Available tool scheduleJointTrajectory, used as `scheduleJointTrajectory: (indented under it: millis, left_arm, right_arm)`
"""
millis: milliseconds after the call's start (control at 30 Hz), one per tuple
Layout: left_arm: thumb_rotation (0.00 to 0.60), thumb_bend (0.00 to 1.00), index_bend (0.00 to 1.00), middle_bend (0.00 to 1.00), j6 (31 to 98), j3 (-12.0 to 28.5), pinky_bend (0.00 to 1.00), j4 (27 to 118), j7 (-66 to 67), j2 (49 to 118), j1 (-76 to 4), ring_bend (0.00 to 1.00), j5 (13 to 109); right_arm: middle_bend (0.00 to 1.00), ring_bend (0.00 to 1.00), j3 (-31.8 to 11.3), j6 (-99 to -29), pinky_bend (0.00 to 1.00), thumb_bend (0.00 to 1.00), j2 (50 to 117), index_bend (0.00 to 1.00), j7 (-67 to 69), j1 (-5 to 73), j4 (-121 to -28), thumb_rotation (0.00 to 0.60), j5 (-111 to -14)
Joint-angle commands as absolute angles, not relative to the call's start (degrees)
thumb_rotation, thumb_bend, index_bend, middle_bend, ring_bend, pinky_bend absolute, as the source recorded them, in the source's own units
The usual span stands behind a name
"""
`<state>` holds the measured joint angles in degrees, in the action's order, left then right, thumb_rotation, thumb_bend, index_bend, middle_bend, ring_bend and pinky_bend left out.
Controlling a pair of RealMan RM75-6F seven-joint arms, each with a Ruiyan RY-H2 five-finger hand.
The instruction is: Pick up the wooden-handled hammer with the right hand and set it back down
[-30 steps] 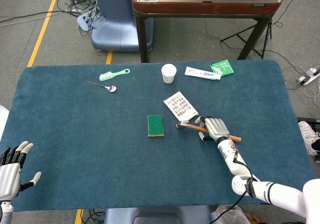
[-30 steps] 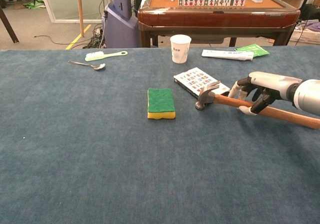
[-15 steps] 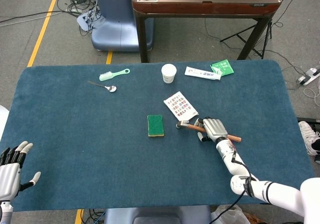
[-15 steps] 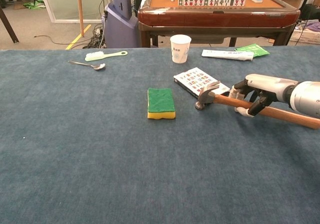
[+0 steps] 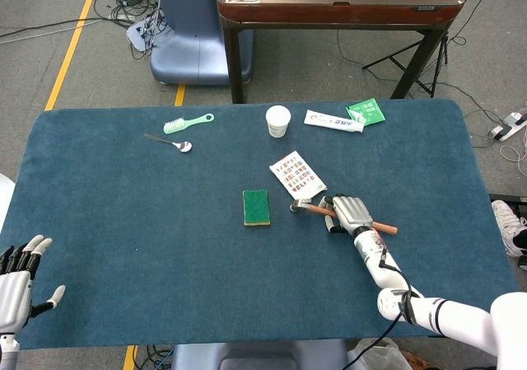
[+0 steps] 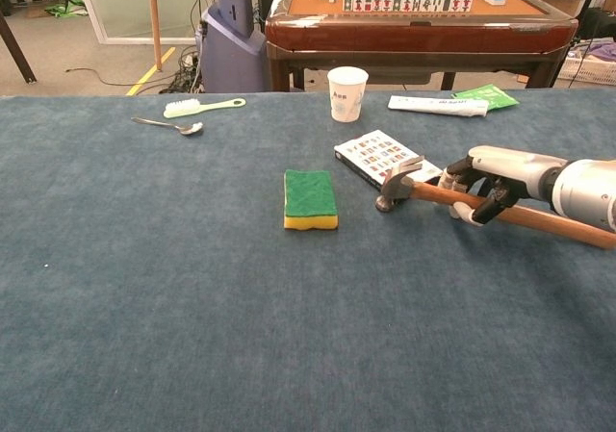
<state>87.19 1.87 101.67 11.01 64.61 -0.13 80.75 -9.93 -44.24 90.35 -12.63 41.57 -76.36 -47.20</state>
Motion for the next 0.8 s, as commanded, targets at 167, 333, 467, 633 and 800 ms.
scheduleJointTrajectory:
  millis: [167, 333, 467, 633, 800]
  left_arm:
    - [0.600, 0.22, 0.14, 0.09, 86.9, 1.9, 0.02, 101.6, 11.1, 64.7, -0.3, 0.08, 80.7]
    - [0.600, 0.22, 0.14, 0.09, 86.8, 1.9, 0.02, 101.7, 11.2, 64.6, -0.3, 0.08, 80.7]
    - [0.600, 0.22, 0.14, 0.09, 86.7, 1.8, 0.02, 101.9, 11.4, 64.5, -0.3, 0.08, 80.7]
    - [0.600, 0.22, 0.14, 0.09, 86.8, 1.8, 0.02, 102.1, 11.5, 64.3, -0.3, 0.08, 80.8]
    - [0.600, 0.22, 0.14, 0.09, 86.9, 1.7, 0.02, 102.3, 11.5, 64.1, -0.2, 0.08, 80.7]
  right_arm:
    - [0.42, 0.21, -9.8, -44.2, 0.26, 0.68, 90.3, 0.38, -12.3, 41.5, -76.4, 0.600, -47.2]
    - [0.42, 0.21, -9.8, -44.2, 0.26, 0.69, 90.2, 0.39, -11.9, 41.3, -76.3, 0.600, -47.3]
    - [0.43, 0.22, -9.7, -44.4, 0.26, 0.70, 90.3, 0.40, -11.6, 41.2, -76.2, 0.600, -47.5]
    - [0.45, 0.24, -9.9, -44.5, 0.26, 0.71, 90.5, 0.41, -10.9, 41.0, -76.2, 0.600, -47.9]
    - [0.49, 0.27, -10.3, -44.8, 0.26, 0.74, 90.8, 0.44, -9.7, 40.7, -76.2, 0.600, -48.5]
